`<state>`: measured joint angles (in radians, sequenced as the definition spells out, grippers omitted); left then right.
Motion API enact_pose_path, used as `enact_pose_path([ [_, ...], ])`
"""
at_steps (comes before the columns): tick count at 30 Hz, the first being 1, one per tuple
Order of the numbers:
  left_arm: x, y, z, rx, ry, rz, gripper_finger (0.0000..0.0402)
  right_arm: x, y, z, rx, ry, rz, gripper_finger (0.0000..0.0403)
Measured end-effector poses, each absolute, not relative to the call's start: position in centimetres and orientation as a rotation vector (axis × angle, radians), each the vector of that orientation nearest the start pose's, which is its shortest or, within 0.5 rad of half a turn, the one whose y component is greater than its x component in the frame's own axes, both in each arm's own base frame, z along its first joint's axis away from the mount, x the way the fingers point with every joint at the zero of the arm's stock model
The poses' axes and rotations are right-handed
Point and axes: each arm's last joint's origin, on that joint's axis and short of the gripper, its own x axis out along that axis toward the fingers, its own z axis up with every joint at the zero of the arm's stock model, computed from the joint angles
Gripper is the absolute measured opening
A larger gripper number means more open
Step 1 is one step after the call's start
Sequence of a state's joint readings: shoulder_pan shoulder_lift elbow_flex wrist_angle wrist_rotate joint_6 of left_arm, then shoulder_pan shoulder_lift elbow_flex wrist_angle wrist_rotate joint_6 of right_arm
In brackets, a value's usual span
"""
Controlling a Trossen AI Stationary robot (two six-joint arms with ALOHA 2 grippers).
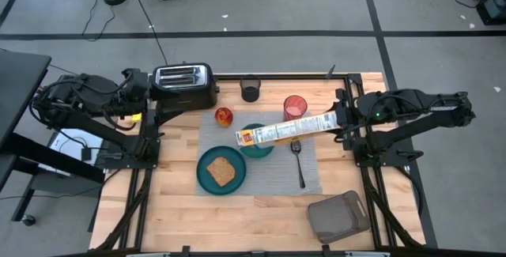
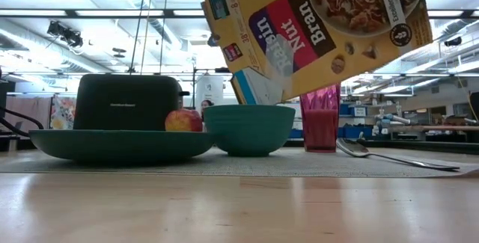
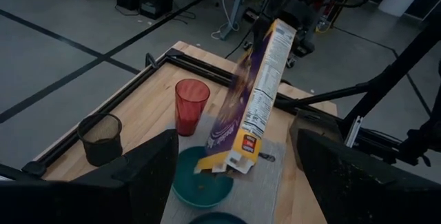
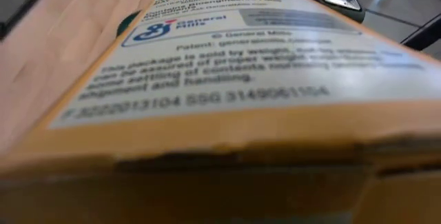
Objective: Arrange a breakfast setting
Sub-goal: Pour the cereal from the yellow cereal box into the green bowl
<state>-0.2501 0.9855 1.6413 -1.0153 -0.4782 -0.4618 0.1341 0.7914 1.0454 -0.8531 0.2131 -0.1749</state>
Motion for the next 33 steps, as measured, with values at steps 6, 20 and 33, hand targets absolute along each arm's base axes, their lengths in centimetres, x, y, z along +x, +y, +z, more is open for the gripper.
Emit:
enact_pose_path([
  [6, 11.9, -1.7, 48.8, -0.327, 0.277, 0.298, 0.0302, 14.3, 1.3, 36.1, -0.336, 0.651, 0.007, 0.0201],
  [20, 11.9, -1.7, 48.8, -0.328, 0.276, 0.298, 0.0302, 15.4, 1.5, 38.1, -0.464, 0.654, 0.056, 0.0201],
  [33, 11.0, -1.4, 48.9, -0.334, 0.257, 0.293, 0.0302, 15.7, 1.6, 38.4, -0.511, 0.677, 0.084, 0.0201],
])
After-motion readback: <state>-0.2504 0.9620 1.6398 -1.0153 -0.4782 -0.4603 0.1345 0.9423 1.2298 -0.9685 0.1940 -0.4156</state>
